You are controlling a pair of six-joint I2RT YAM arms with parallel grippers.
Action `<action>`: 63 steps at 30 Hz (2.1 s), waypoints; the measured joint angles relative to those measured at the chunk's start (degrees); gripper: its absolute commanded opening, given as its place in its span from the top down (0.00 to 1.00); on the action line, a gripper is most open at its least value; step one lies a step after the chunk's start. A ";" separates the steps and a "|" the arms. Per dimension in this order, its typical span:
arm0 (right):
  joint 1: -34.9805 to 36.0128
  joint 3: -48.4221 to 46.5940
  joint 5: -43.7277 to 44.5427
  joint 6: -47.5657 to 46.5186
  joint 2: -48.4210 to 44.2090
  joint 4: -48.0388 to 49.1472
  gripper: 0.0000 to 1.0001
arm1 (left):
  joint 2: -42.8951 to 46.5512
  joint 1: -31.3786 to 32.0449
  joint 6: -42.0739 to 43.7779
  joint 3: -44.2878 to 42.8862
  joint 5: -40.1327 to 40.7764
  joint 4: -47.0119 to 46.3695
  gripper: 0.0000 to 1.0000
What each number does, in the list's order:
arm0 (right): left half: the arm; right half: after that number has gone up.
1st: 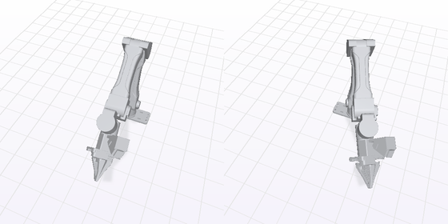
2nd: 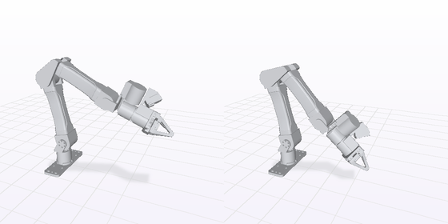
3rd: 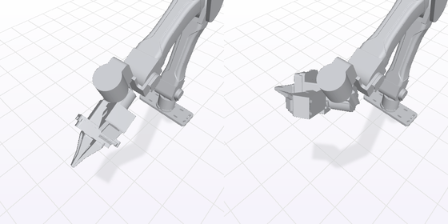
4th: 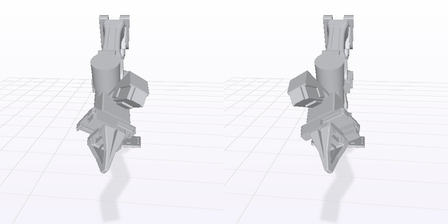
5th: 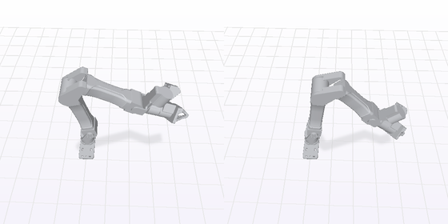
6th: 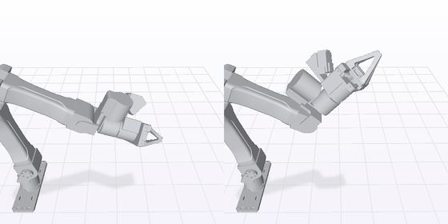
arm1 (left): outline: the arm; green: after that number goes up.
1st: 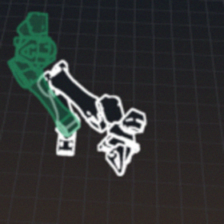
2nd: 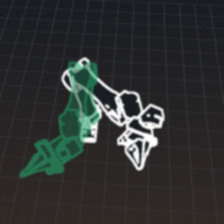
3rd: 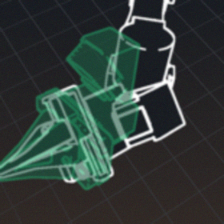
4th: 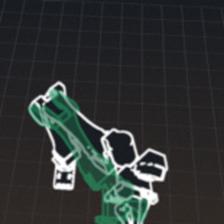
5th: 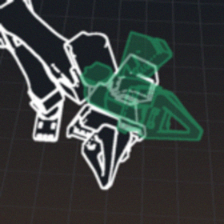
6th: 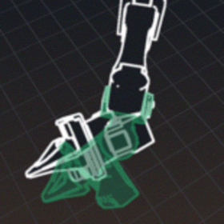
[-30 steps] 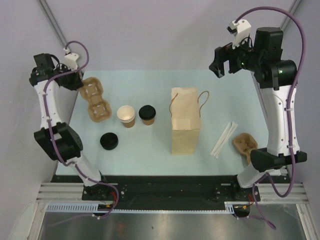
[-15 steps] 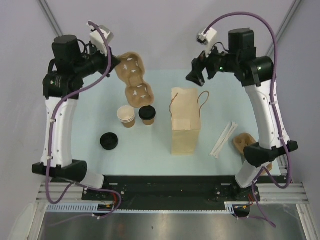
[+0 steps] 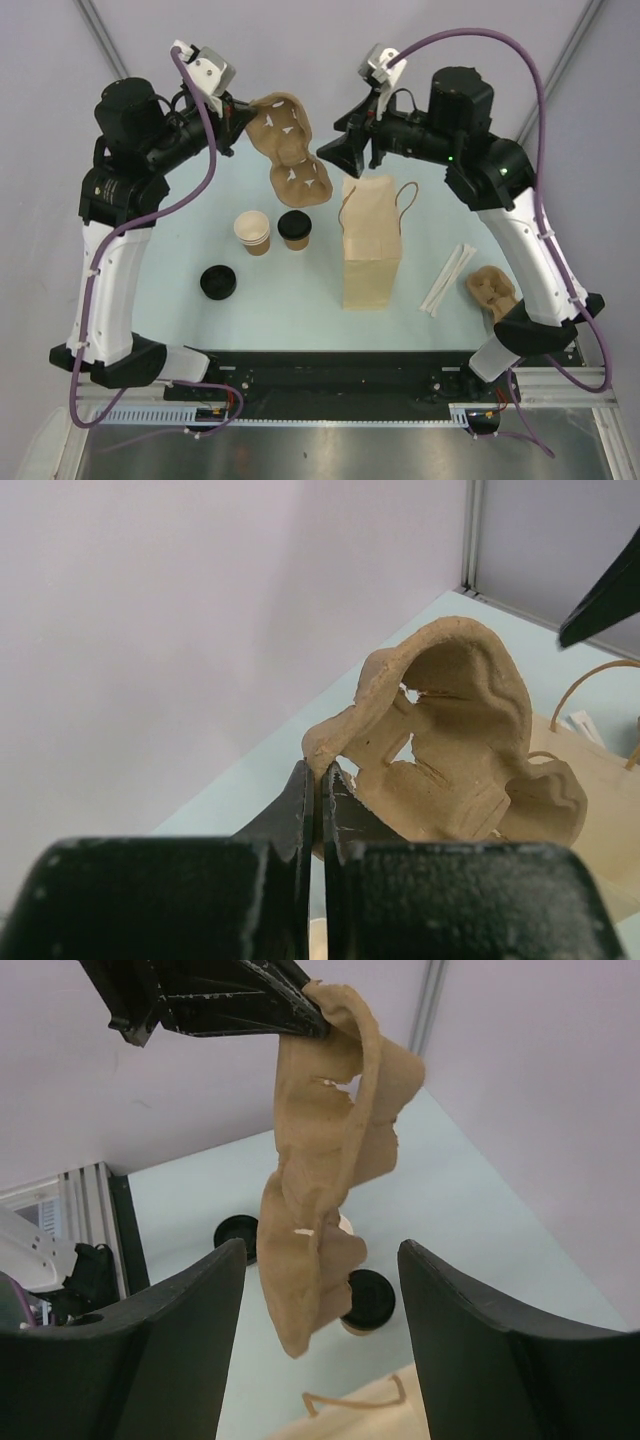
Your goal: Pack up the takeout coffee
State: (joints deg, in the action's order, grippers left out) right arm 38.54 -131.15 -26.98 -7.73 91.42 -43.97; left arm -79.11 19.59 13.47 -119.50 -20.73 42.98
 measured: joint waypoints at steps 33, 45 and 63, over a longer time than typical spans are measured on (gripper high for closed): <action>8.00 -6.14 10.60 4.22 9.40 6.34 1.00 | 11.50 0.00 1.46 14.60 0.13 -7.52 0.63; 9.18 -6.12 11.26 3.78 9.53 6.25 1.00 | 10.27 -0.02 14.12 8.66 -1.51 -2.14 0.50; 11.52 -6.03 14.53 -0.22 9.53 6.01 0.43 | 5.22 0.15 27.39 1.99 -3.37 7.80 1.00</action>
State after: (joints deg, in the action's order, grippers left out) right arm 50.06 -137.19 -12.45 -7.94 100.95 -37.95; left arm -73.89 19.75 40.86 -117.51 -24.10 50.78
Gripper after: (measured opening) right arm 0.306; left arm 0.020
